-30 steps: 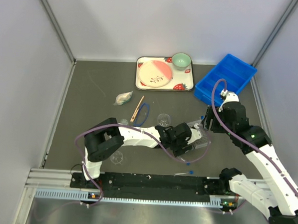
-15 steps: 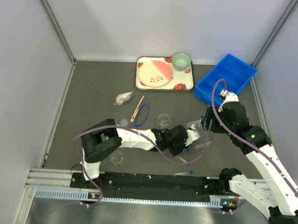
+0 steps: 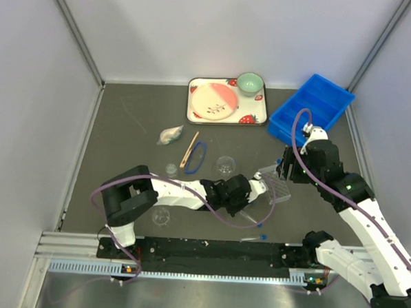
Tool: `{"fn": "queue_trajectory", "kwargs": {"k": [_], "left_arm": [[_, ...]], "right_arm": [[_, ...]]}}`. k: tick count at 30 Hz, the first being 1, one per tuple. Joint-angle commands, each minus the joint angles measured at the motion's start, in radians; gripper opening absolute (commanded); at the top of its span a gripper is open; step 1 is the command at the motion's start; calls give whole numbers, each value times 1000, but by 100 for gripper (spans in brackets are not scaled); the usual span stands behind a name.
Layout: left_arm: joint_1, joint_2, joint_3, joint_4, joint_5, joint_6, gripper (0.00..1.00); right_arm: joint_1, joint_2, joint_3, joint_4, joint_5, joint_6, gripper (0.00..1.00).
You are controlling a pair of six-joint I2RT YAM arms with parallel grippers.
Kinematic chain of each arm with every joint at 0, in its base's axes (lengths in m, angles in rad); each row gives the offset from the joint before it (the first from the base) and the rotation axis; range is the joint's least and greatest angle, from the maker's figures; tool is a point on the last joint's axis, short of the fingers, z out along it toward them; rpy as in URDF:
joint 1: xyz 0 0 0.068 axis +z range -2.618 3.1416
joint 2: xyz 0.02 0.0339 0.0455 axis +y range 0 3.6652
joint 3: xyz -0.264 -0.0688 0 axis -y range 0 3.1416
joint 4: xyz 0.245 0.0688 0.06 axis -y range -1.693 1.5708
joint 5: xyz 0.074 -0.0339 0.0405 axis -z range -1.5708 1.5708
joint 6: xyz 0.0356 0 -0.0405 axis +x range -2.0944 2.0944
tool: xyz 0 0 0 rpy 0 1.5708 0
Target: Organize the chemistry lab equipment
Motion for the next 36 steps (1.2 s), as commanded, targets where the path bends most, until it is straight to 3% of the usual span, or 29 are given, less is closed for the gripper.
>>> {"fn": "queue_trajectory", "kwargs": {"k": [1, 11, 18, 24, 36], "left_arm": [[3, -83, -32, -134, -10, -4, 0], [33, -348, 21, -281, 47, 13, 0], [78, -558, 9, -315, 203, -62, 0], [147, -729, -60, -229, 421, -157, 0], [222, -905, -159, -53, 633, -334, 0]], "right_arm": [[12, 4, 36, 15, -7, -10, 66], [12, 42, 127, 0, -100, -48, 66], [13, 53, 121, 111, -471, -37, 66], [58, 73, 125, 196, -695, 3, 66], [230, 122, 75, 437, -814, 130, 65]]}}
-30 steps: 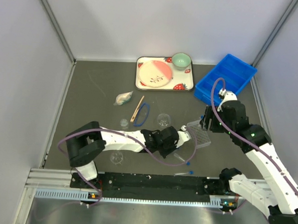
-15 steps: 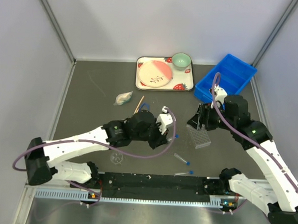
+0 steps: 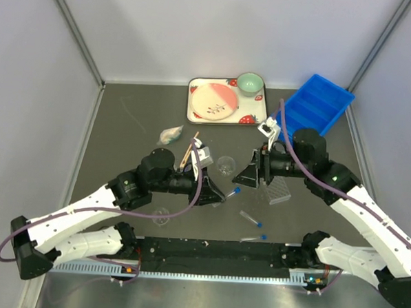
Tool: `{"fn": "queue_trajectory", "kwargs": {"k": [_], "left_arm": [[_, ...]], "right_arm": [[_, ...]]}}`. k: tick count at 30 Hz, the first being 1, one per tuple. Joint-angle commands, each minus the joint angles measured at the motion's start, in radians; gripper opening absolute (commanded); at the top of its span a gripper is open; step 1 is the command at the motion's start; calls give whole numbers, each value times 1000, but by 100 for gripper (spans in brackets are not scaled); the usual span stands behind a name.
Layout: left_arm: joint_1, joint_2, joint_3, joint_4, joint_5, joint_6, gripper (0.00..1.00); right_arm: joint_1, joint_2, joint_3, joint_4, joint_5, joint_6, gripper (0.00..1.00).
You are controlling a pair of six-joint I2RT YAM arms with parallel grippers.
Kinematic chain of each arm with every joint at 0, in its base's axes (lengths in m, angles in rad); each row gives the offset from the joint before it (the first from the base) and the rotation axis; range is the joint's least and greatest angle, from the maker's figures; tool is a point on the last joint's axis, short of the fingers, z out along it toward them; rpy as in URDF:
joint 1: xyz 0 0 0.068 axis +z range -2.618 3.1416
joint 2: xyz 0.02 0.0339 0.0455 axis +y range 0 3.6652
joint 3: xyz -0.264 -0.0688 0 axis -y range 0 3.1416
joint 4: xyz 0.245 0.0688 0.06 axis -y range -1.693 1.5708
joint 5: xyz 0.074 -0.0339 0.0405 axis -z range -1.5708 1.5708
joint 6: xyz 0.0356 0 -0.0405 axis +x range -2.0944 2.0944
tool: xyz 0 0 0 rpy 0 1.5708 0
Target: Organize the chemistry lab equipment
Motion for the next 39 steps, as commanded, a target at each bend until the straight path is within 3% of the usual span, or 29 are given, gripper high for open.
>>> {"fn": "queue_trajectory", "kwargs": {"k": [1, 16, 27, 39], "left_arm": [[21, -50, -34, 131, 108, -87, 0], [127, -92, -80, 239, 216, -153, 0], [145, -84, -103, 289, 249, -190, 0], [150, -78, -112, 296, 250, -192, 0]], "right_arm": [[46, -1, -11, 163, -81, 69, 64], [132, -25, -30, 183, -75, 92, 62], [159, -27, -17, 186, -46, 85, 55], [163, -16, -7, 195, -41, 89, 40]]}}
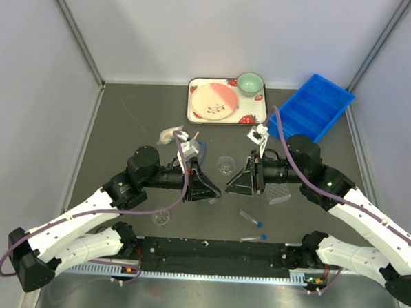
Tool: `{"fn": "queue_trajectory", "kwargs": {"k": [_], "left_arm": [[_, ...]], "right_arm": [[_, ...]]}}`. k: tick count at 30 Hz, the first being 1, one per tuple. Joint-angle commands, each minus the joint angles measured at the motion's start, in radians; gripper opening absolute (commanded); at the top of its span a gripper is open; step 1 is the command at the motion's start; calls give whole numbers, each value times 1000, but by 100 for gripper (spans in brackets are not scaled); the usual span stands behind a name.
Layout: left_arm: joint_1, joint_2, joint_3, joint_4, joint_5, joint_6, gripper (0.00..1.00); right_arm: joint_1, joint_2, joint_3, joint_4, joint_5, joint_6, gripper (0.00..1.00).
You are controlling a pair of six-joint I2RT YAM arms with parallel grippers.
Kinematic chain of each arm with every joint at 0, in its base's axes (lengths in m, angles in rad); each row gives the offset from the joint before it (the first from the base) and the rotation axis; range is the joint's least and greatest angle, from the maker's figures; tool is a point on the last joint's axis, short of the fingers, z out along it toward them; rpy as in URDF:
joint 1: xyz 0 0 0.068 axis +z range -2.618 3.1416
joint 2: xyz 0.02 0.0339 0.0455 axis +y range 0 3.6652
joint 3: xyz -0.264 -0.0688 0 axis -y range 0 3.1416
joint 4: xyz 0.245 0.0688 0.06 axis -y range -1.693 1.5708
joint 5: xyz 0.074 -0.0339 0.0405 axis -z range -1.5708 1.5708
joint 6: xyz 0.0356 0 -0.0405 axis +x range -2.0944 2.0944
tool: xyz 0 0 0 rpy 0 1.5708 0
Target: Organize the chemistry lab equipment
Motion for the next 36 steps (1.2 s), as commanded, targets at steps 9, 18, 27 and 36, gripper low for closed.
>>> {"fn": "queue_trajectory", "kwargs": {"k": [9, 18, 27, 36], "left_arm": [[13, 5, -14, 72, 31, -4, 0], [22, 2, -30, 81, 34, -7, 0], [41, 0, -22, 78, 45, -6, 0], [56, 9, -17, 74, 51, -4, 0]], "right_arm": [[20, 1, 33, 64, 14, 4, 35], [24, 19, 44, 73, 13, 7, 25], [38, 19, 33, 71, 14, 9, 24], [41, 19, 33, 70, 19, 9, 6]]}}
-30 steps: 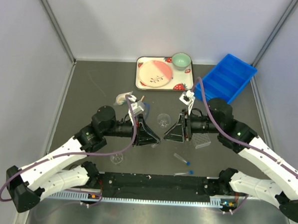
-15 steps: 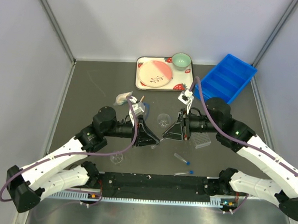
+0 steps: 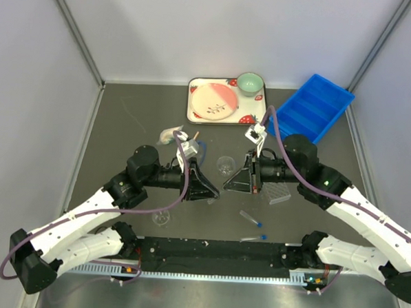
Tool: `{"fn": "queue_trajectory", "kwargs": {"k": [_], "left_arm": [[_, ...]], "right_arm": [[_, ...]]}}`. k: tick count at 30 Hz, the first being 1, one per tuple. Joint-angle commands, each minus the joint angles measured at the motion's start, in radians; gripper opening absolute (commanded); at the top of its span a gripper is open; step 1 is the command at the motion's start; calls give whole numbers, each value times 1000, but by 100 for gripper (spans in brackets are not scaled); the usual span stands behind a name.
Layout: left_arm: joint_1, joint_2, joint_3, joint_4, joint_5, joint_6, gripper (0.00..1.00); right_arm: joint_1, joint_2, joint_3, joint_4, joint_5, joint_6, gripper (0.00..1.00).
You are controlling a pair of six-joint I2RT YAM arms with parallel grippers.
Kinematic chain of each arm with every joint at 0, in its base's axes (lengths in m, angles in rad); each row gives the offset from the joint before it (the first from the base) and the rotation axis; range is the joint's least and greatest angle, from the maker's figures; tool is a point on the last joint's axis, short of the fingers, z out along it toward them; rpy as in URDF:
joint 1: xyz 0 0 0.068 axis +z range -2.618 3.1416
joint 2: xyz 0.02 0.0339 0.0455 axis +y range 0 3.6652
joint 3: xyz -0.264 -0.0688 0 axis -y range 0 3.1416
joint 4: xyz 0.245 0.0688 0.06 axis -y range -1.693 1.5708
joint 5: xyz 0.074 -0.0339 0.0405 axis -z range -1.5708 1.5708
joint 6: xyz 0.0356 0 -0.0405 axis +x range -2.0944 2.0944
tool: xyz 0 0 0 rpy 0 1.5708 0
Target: Organize the chemistry lab equipment
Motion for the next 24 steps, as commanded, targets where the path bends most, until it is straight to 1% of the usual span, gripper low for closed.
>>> {"fn": "queue_trajectory", "kwargs": {"k": [1, 2, 4, 5, 7, 8, 9, 10, 11, 13, 14, 15, 16, 17, 18, 19, 20, 21, 22, 24], "left_arm": [[14, 8, 13, 51, 0, 0, 0], [16, 11, 16, 48, 1, 1, 0], [14, 17, 20, 40, -8, 4, 0], [16, 22, 25, 34, -9, 6, 4], [17, 29, 31, 20, -20, 12, 32], [16, 31, 36, 14, -32, 15, 63], [16, 34, 36, 14, -38, 18, 79], [16, 34, 37, 12, -46, 24, 99], [16, 32, 45, 11, -58, 32, 99], [16, 26, 72, -65, -98, 76, 99], [16, 23, 101, -110, -138, 119, 99], [16, 19, 120, -185, -169, 139, 99], [16, 14, 137, -226, -199, 156, 99], [16, 11, 169, -259, -282, 187, 99], [17, 0, 186, -338, -326, 199, 99], [16, -4, 201, -372, -377, 210, 99], [16, -11, 223, -403, -422, 224, 99], [16, -20, 234, -440, -516, 230, 99], [16, -27, 240, -486, -544, 238, 99], [14, -47, 240, -521, -616, 247, 99]], "right_arm": [[21, -1, 32, 42, -9, -1, 2], [21, -1, 32, 42, -8, 1, 0], [23, 1, 32, 44, 0, -1, 0], [21, 2, 35, 37, 6, -2, 0], [21, 4, 38, 30, 32, -8, 0], [21, 7, 46, 22, 44, -14, 0], [21, 7, 50, 4, 73, -22, 0], [21, 14, 55, -10, 90, -28, 0], [21, 21, 69, -25, 112, -45, 0], [21, 39, 84, -73, 169, -60, 0], [21, 45, 96, -87, 204, -77, 0], [21, 50, 102, -114, 228, -87, 0], [21, 59, 107, -127, 254, -94, 0], [18, 65, 124, -146, 311, -116, 0], [13, 70, 133, -163, 339, -125, 0], [6, 73, 141, -202, 366, -133, 0], [-3, 82, 156, -219, 426, -148, 0], [-23, 83, 165, -237, 469, -154, 0], [-33, 85, 174, -286, 519, -162, 0], [-65, 94, 187, -337, 696, -171, 0]]}}
